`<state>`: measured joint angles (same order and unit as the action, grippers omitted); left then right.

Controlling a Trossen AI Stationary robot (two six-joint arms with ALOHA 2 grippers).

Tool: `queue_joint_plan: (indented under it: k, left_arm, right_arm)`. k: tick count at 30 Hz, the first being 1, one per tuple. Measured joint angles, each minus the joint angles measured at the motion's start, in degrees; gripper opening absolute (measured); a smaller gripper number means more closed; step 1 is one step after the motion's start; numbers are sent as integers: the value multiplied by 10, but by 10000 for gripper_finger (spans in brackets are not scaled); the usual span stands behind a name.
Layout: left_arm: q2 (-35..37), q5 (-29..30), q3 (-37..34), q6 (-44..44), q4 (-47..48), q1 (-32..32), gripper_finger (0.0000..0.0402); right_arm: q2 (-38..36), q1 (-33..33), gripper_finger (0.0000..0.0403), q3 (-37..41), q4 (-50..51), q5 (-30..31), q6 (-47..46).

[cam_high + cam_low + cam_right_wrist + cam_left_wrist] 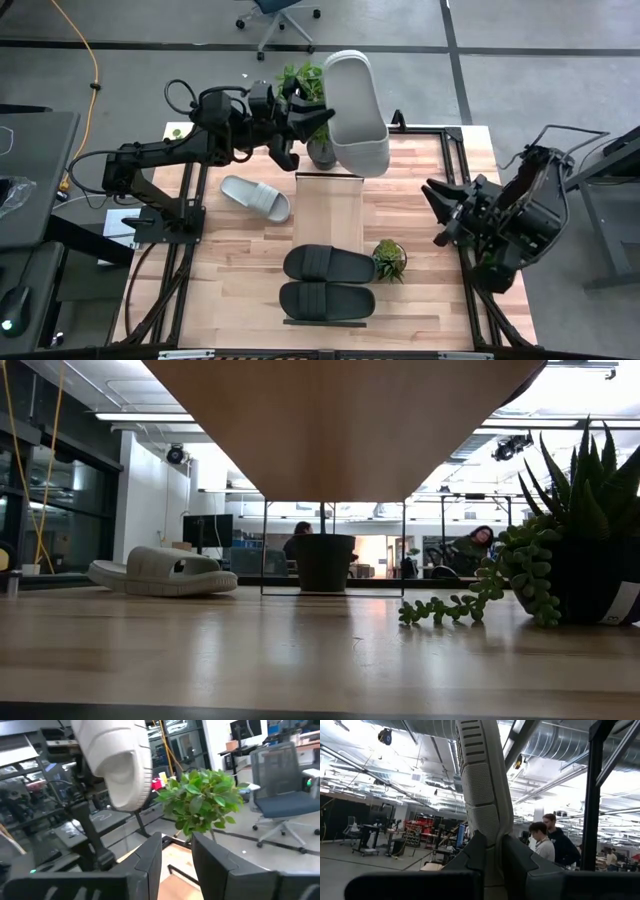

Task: Pick and place slides into the shelf
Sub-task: Put the bottom gray slide into the shelf

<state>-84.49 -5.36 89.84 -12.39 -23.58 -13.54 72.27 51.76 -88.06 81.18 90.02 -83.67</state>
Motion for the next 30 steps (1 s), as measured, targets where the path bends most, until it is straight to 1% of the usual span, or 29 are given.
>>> queue_joint_plan:
  k: [2, 5, 7, 8, 9, 11, 12, 14, 16, 17, 18, 19, 20, 23, 25, 27, 30]
  left_arm:
    - [0, 0, 0, 1, 0, 0, 25]
    - [0, -1, 0, 1, 0, 0, 25]
    - [0, -1, 0, 1, 1, 0, 26]
    - [0, -1, 0, 1, 2, 0, 27]
    - [0, -1, 0, 1, 2, 0, 27]
    - [0, -2, 0, 1, 2, 0, 25]
    - [0, -2, 0, 1, 2, 0, 24]
    - [0, -2, 0, 1, 2, 0, 24]
    - [0, -2, 0, 1, 2, 0, 24]
    - [0, -2, 0, 0, 2, 0, 24]
    - [0, -2, 0, 1, 2, 0, 26]
    - [0, -2, 0, 1, 2, 0, 27]
    - [0, -2, 0, 0, 2, 0, 27]
    - [0, -2, 0, -1, -6, 0, 24]
    - [0, -3, 0, -5, -17, 0, 24]
    - [0, -9, 0, -15, -37, 0, 24]
    - [0, -11, 0, -30, -67, 0, 27]
  right_arm:
    - [1, 7, 96, -7, -11, 0, 15]
    - [1, 18, 96, -24, -26, -1, 90]
    - [0, 21, 96, -58, -30, -2, 128]
    - [0, 21, 96, -80, -41, -5, 157]
    - [1, 22, 96, -104, -61, -20, 204]
    - [10, 24, 96, -145, -134, -71, 337]
    - [14, 24, 96, -163, -189, -107, 414]
    - [23, 23, 96, -184, -313, -223, 590]
    - [27, 19, 96, -188, -452, -338, 742]
    - [27, 17, 96, -186, -507, -378, 803]
    - [26, 17, 96, -181, -549, -395, 845]
    - [23, 17, 96, -174, -570, -395, 872]
    - [20, 18, 96, -166, -578, -383, 887]
    - [0, 23, 96, -117, -577, -326, 876]
    - [-24, 11, 96, -66, -587, -303, 850]
    - [-54, -7, 96, -5, -622, -293, 832]
    - [-113, -33, 96, 103, -733, -283, 847]
